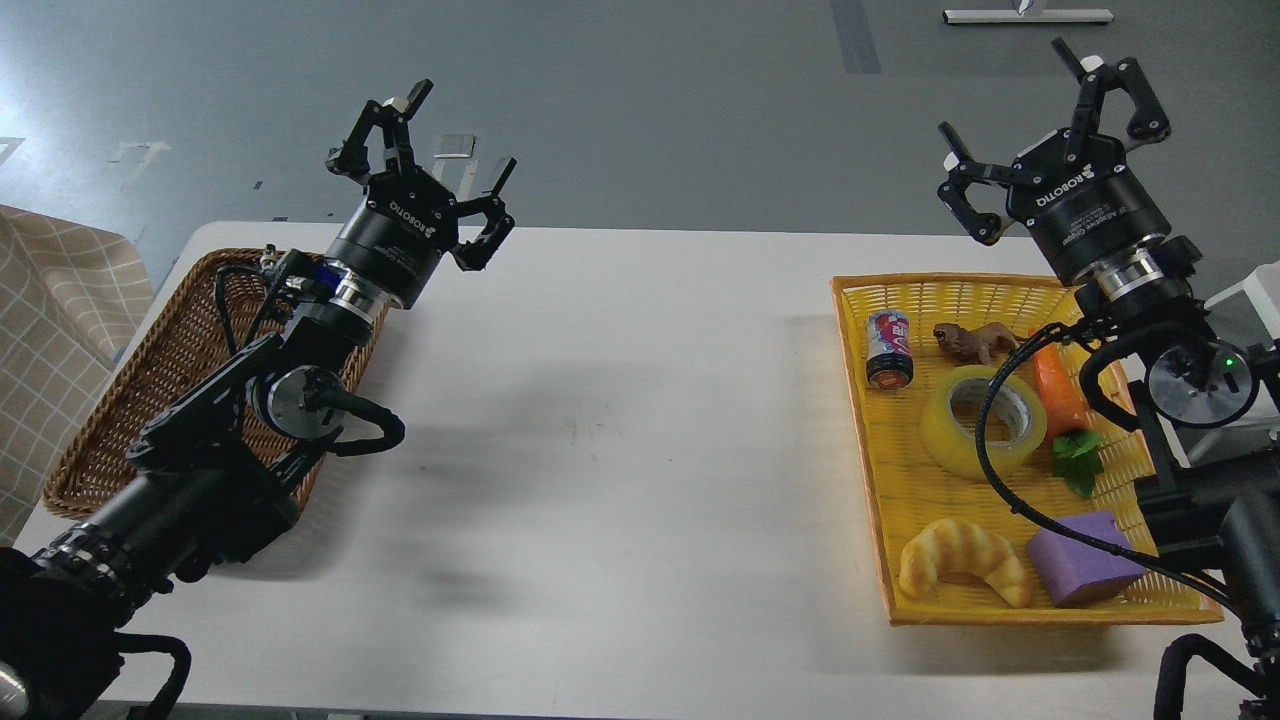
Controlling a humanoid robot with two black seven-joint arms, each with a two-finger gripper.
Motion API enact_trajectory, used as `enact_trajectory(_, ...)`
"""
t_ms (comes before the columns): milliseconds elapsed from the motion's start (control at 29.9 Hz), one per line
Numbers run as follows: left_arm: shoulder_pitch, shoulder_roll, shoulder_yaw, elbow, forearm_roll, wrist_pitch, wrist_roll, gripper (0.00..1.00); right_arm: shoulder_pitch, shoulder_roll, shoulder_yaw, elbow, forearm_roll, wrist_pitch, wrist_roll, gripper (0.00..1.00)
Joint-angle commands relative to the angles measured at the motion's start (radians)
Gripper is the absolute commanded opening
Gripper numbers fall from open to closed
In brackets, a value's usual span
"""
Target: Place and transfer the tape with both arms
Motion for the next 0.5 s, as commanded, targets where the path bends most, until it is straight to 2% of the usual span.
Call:
enact_trajectory(0,-0.010,0.003,0.001,0.000,0.001,0.000,0.000,0.98,-0.003,0.000,-0.002,0.000,-0.001,0.000,0.000,1.00)
enact_trajectory(468,-0.020,0.033,-0.007,0.000,0.004,0.000,0.000,0.98,-0.009,0.000,0.000,0.001,-0.001,0.000,0.002,1.00)
